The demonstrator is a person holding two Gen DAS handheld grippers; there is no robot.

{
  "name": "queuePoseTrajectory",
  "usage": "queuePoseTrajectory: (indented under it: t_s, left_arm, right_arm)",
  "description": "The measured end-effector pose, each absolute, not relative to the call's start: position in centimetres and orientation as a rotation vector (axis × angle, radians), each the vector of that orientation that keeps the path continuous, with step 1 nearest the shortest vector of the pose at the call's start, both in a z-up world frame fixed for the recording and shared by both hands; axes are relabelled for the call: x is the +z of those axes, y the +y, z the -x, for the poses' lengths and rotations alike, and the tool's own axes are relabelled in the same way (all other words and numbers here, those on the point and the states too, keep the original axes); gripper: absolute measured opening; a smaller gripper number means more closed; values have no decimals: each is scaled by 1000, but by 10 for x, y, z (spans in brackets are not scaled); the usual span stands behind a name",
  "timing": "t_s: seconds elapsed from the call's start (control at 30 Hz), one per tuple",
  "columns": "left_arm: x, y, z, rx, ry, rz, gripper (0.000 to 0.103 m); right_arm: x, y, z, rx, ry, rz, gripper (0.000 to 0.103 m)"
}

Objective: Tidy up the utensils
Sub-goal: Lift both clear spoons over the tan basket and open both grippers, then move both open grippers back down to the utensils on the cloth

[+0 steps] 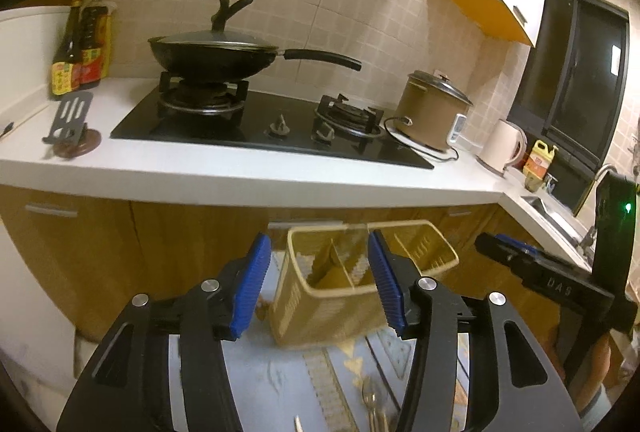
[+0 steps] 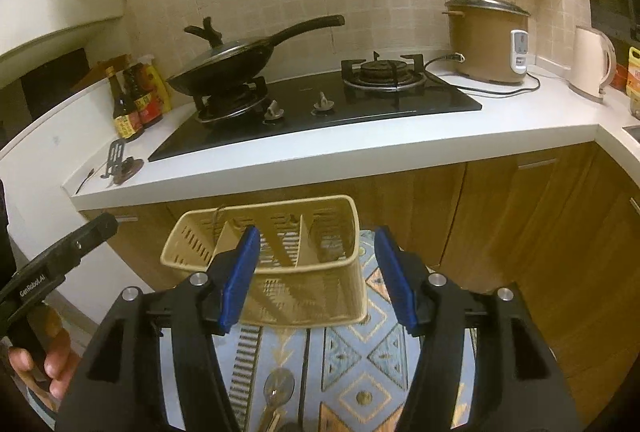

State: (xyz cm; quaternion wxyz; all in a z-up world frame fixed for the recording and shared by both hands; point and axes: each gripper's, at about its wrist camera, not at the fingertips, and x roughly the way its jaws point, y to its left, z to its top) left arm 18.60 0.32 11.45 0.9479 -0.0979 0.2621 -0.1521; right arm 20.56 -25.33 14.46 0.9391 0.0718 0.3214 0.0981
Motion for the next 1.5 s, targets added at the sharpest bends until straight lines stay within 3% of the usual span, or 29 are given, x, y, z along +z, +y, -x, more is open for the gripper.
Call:
queuePoseTrajectory:
  t_s: [0.4,0.6,0.77,1.03,1.27,1.4,1.5]
  left_arm:
    - [69,6,-118,-324,809,172,48]
    - [35,18,-101,-318,878,218,47]
    - [16,21,-95,-319,922,234,37]
    - [-3,34,-91,-315,953,263,31]
    - [-10,35,-95,-321,967,261,31]
    - [-17,30,-99,-327,986,258,31]
    - [-21,26,-100,-334,998,251,30]
  right_arm:
    - [132,-240,-146,254,807,-98,56]
    - [81,-208,-119,383,994,-74,56]
    - [40,-174,-94,458,1086,-31,55]
    - [4,-129,-76,509,1152,96,40]
    - [-9,-107,-71,485,1154,212,35]
    - [-16,-102,-69,457,1134,271,18]
    - [-14,-113,-72,463,1144,212,13]
